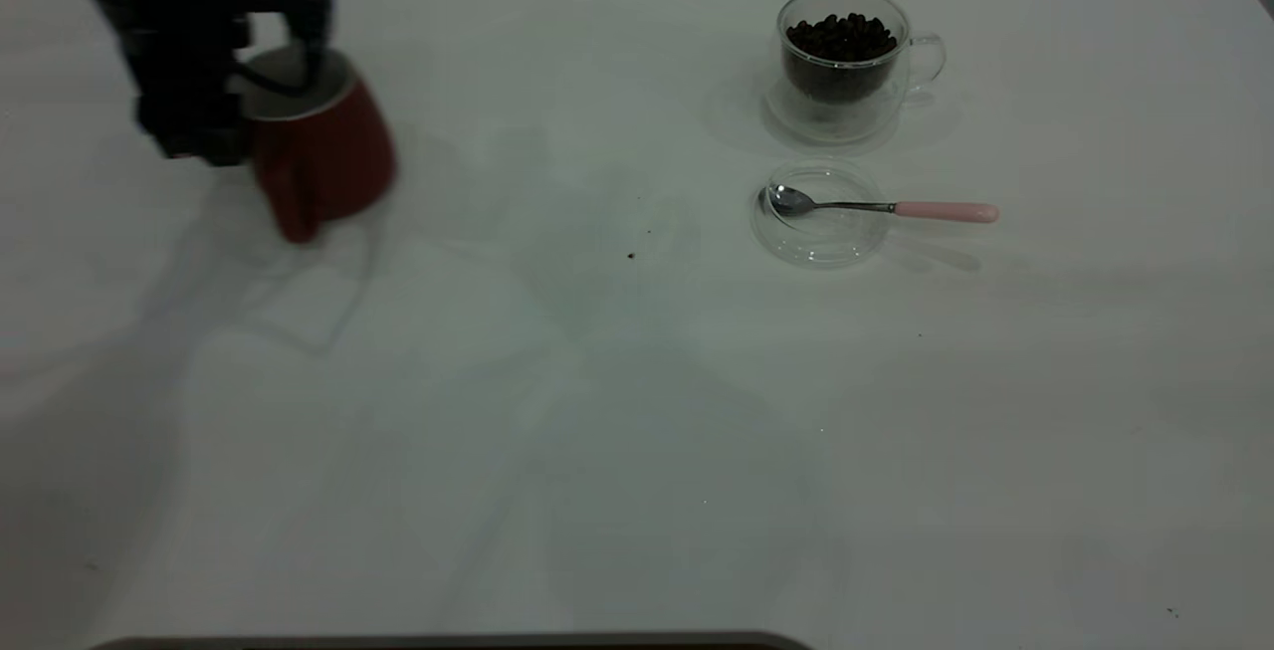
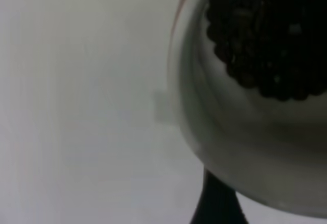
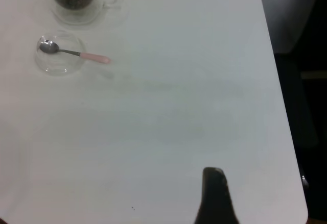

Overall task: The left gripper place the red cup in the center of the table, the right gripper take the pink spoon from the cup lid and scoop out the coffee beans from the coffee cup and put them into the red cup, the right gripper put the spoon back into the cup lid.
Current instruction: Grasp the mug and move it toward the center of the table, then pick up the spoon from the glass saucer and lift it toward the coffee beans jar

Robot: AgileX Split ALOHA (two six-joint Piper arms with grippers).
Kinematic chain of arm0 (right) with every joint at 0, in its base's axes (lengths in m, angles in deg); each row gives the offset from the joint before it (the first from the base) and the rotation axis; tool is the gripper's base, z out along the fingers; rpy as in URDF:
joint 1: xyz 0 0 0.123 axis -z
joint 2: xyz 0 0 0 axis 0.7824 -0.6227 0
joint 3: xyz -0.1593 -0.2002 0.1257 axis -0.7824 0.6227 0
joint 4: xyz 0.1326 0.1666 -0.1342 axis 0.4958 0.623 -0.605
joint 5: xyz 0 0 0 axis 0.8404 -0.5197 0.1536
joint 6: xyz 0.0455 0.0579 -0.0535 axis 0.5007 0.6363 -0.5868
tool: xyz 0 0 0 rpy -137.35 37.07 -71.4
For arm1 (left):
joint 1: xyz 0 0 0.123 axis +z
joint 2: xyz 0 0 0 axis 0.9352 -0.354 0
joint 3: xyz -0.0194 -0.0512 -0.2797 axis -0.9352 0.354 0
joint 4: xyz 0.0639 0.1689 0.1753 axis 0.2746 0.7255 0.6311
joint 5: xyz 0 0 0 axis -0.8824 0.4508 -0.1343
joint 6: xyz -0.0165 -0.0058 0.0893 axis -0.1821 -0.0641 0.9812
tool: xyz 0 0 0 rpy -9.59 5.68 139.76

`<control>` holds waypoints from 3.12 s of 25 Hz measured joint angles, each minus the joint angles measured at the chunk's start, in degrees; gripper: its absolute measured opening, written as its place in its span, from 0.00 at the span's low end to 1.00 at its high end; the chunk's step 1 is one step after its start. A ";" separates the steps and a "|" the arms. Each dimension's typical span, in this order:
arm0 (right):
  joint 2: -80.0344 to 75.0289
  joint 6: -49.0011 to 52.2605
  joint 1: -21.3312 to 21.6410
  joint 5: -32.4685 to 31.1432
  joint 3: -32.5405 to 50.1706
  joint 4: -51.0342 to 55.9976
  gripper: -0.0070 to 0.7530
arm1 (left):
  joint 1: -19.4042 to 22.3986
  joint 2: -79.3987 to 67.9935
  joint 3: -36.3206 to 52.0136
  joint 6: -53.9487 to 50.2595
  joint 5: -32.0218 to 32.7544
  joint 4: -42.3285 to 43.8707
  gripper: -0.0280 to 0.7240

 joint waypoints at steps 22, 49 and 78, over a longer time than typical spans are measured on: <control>0.00 0.00 0.00 0.00 0.00 0.00 0.77 | -16.22 1.89 0.00 -15.50 -8.22 -1.51 0.82; 0.00 0.00 0.00 0.00 0.00 0.05 0.77 | -2.77 61.16 2.52 -57.02 46.25 -4.05 0.82; 0.00 0.00 0.00 0.00 0.00 0.05 0.77 | -2.77 124.20 50.55 -48.27 46.00 -23.03 0.82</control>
